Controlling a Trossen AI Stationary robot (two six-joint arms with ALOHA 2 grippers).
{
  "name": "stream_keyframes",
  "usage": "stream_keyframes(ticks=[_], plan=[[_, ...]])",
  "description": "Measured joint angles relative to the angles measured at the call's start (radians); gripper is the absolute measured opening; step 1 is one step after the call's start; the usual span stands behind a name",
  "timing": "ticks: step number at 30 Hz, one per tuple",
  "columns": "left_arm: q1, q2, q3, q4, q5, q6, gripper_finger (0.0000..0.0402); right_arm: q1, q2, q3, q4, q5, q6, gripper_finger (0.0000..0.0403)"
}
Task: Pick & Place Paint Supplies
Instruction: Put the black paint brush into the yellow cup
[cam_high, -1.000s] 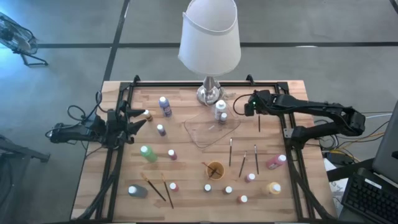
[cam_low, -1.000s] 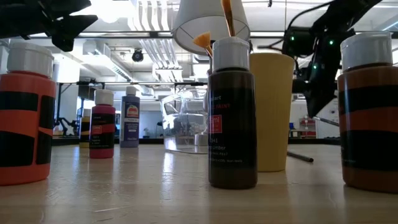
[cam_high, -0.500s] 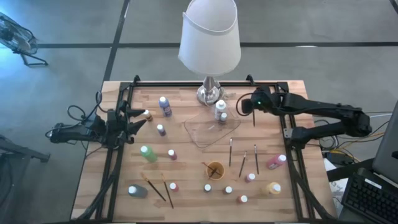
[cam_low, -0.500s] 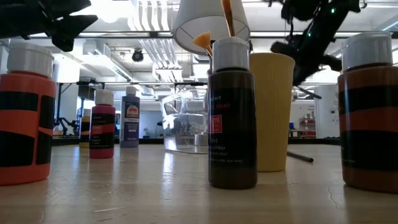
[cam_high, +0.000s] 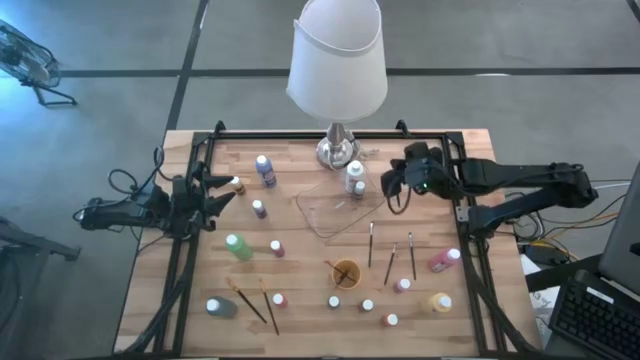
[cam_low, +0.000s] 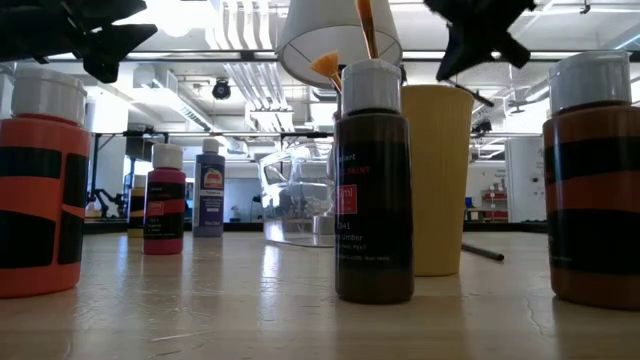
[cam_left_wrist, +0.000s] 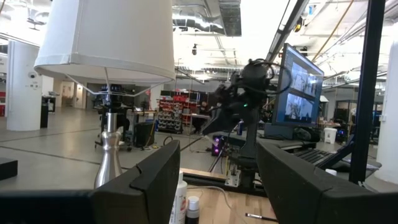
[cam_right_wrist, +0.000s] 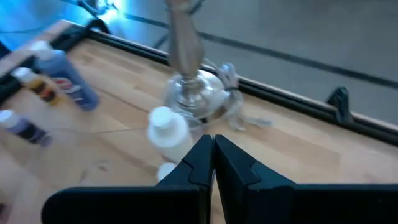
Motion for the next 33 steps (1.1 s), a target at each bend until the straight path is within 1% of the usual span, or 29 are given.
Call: stream_keyframes(ticks=[8, 12, 14, 17, 21, 24, 29, 33], plan=[[0.000, 0.000, 0.000, 0.000, 0.000, 0.000, 0.0218, 0.227, 0.000, 0.014, 0.019, 0.175, 0.036, 0.0008], [0.000, 0.000, 0.000, 0.000, 0.000, 0.000, 0.0218, 0.333, 0.000, 0.005, 0.074, 0.242, 0.032, 0.0008], [0.000, 0.000, 0.000, 0.000, 0.000, 0.000, 0.0218, 0.384, 0.000, -0.005, 0.125, 0.272, 0.005, 0.0008], [0.000, 0.000, 0.000, 0.000, 0.000, 0.000, 0.0218, 0.455, 0.000, -0.035, 0.253, 0.326, -0.073, 0.0008], [0.000, 0.000, 0.000, 0.000, 0.000, 0.000, 0.0218, 0.533, 0.002, -0.078, 0.464, 0.370, -0.227, 0.0008], [0.000, 0.000, 0.000, 0.000, 0.000, 0.000, 0.0218, 0.579, 0.029, -0.104, 0.621, 0.405, -0.353, 0.0008], [0.000, 0.000, 0.000, 0.001, 0.000, 0.000, 0.0218, 0.625, 0.122, -0.110, 0.842, 0.428, -0.554, 0.0008], [0.000, 0.000, 0.000, 0.000, 0.000, 0.000, 0.0218, 0.639, 0.225, -0.086, 0.962, 0.430, -0.678, 0.0008]])
